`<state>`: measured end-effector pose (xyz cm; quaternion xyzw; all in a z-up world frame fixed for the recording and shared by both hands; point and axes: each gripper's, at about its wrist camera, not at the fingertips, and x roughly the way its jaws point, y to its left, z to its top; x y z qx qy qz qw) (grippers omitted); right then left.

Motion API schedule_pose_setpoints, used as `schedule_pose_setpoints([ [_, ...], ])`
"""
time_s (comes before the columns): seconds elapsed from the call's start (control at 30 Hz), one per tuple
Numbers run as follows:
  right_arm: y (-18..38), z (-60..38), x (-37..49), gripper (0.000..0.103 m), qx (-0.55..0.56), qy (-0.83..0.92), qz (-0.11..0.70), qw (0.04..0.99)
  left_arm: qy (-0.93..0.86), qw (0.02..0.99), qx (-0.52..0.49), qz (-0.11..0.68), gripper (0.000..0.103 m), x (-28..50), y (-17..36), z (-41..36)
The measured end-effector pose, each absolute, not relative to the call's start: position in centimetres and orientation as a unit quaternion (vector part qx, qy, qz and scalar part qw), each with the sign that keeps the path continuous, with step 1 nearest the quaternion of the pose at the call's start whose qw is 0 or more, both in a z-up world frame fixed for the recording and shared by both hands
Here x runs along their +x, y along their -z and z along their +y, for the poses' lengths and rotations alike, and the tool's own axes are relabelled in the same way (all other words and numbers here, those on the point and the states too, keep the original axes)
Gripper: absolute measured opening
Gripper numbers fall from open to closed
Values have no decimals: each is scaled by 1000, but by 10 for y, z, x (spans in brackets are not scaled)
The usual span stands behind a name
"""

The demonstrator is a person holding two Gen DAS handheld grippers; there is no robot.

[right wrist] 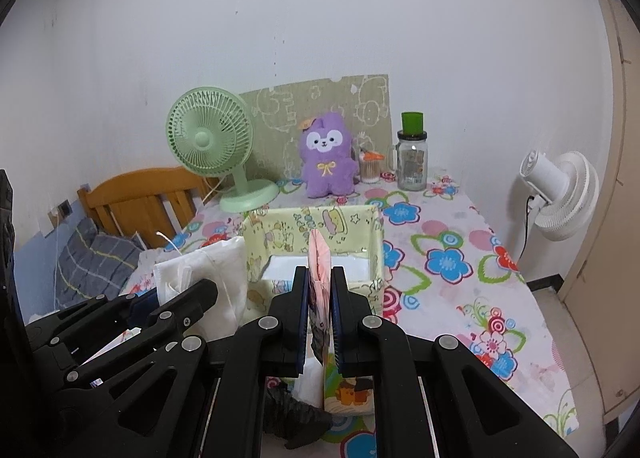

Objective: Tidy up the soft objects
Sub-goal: 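Lift the white tissue pack with the left tool while the right tool lifts the pink packet, then drop the white pack into the fabric box while the right tool releases the pink packet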

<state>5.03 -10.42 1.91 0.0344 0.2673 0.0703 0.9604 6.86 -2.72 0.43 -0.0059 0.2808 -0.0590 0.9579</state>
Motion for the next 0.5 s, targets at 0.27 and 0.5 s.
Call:
schedule_pose_setpoints([
  [0.27, -32, -107, 54, 13, 35, -66, 258, 963, 63, 960, -4, 273, 12, 74, -16, -30],
  [0.5, -35, -107, 67, 13, 32, -59, 261, 963, 66, 958, -7, 277, 12, 89, -18, -28],
])
